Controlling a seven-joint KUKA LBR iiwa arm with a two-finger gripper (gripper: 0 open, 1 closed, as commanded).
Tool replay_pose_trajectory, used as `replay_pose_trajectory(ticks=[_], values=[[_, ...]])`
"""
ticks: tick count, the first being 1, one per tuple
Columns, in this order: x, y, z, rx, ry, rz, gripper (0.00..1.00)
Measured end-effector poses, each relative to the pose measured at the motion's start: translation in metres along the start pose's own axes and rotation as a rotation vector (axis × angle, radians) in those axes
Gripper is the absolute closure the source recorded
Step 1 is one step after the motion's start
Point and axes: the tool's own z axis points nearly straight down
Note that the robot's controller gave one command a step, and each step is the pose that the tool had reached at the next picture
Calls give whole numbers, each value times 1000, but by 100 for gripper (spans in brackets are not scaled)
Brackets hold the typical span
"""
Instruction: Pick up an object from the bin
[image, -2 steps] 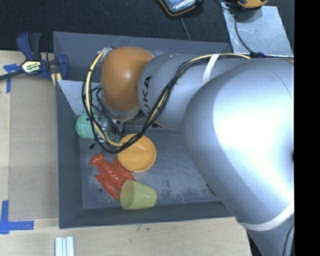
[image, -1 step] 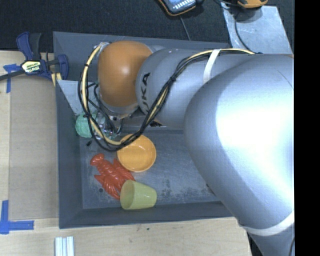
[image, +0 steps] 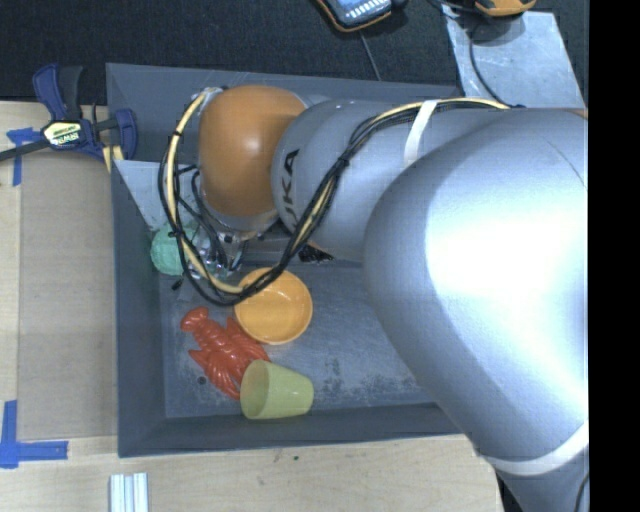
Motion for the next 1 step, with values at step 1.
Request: replay_pose_trajectory(ticks=[1], values=[[-3, -1, 35, 3, 9, -86, 0]])
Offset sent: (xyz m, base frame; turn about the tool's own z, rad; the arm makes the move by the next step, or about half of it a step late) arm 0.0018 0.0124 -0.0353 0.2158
